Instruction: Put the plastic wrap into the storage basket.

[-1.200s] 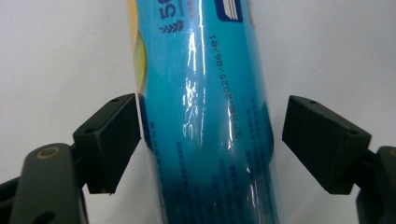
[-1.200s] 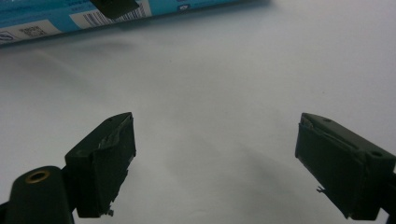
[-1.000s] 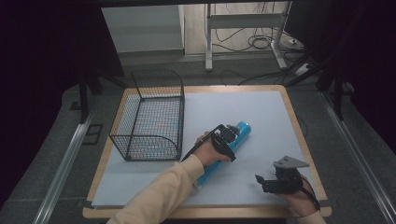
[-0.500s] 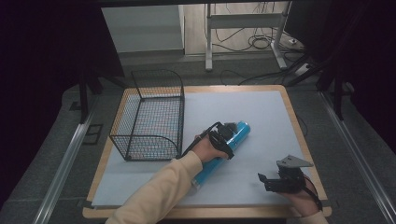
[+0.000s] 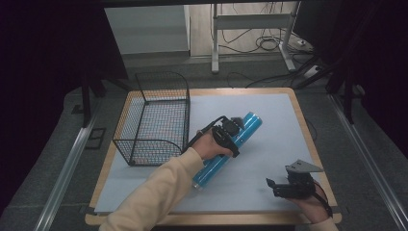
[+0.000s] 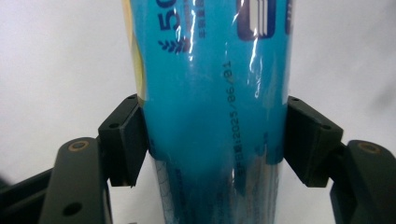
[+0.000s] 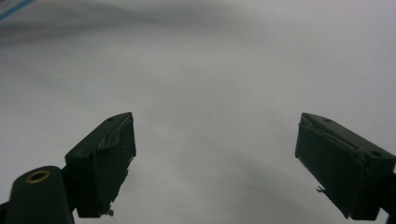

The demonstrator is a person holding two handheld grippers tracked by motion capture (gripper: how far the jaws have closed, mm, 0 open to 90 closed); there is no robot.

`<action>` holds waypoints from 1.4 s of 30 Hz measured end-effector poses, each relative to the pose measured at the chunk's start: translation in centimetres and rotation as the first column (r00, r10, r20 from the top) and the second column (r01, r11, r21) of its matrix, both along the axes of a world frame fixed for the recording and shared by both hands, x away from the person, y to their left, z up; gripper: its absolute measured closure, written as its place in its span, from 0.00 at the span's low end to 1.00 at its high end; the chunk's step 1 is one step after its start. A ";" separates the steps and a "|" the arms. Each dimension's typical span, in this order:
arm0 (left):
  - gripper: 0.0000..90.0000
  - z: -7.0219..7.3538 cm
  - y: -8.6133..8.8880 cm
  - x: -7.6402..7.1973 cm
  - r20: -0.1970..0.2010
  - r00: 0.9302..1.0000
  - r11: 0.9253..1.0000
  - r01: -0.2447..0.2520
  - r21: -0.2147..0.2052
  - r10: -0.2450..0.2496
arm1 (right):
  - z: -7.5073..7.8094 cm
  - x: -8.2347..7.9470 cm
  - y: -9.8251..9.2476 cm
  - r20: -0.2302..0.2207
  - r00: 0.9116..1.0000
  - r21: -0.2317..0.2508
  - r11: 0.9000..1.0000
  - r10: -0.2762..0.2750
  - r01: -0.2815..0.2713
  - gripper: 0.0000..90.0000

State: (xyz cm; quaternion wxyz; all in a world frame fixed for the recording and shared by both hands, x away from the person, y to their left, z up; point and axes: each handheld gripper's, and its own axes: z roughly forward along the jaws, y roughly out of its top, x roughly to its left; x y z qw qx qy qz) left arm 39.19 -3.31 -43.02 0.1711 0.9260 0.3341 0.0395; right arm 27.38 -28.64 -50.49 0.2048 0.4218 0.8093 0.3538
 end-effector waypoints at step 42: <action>0.35 7.9 4.0 -0.8 0.143 0.989 0.992 -0.009 -0.126 0.027 | 0.0 0.0 0.0 0.000 1.000 0.001 1.000 -0.007 0.007 0.14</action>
